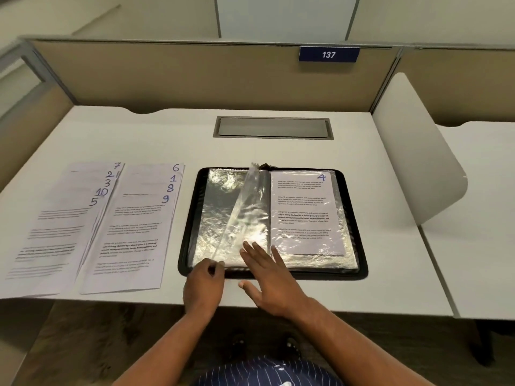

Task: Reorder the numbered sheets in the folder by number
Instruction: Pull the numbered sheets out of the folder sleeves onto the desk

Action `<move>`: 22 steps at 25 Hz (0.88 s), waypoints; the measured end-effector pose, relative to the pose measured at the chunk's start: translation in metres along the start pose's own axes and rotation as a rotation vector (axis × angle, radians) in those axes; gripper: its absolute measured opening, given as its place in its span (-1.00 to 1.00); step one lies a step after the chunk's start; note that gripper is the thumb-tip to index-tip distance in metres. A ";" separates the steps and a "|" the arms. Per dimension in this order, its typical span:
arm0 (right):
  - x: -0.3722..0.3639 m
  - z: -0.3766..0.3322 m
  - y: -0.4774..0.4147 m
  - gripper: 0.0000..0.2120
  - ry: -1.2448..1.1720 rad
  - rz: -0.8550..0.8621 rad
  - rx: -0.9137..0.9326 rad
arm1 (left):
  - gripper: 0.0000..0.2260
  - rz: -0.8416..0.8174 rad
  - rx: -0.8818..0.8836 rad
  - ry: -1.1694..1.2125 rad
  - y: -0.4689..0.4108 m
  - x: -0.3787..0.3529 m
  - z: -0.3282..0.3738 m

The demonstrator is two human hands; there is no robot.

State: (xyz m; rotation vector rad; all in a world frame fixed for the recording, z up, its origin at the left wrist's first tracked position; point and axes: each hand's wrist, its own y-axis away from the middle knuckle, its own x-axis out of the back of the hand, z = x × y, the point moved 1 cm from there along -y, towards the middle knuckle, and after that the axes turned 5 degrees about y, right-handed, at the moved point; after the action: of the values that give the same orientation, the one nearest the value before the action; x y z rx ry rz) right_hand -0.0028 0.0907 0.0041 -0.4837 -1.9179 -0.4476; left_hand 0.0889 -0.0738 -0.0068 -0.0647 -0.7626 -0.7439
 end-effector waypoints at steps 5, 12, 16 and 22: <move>-0.017 0.041 0.031 -0.30 0.056 -0.033 -0.276 | -0.81 -0.109 -0.063 -0.073 0.015 -0.010 -0.003; -0.026 0.076 0.077 -0.32 0.049 0.060 -0.522 | -0.69 -0.434 -0.661 -0.248 0.014 -0.075 0.034; -0.026 0.079 0.094 -0.34 0.029 0.109 -0.577 | -0.58 -0.524 -0.857 -0.341 -0.003 -0.109 0.055; -0.027 0.080 0.110 -0.33 -0.012 0.154 -0.616 | -0.84 -0.527 -0.833 -0.347 -0.010 -0.127 0.066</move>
State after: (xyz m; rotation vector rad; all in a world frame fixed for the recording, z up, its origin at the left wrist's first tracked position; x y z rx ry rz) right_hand 0.0024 0.2216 -0.0410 -1.0246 -1.7155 -0.9396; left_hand -0.0188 0.0134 -0.0428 -0.7850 -0.7570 -1.5473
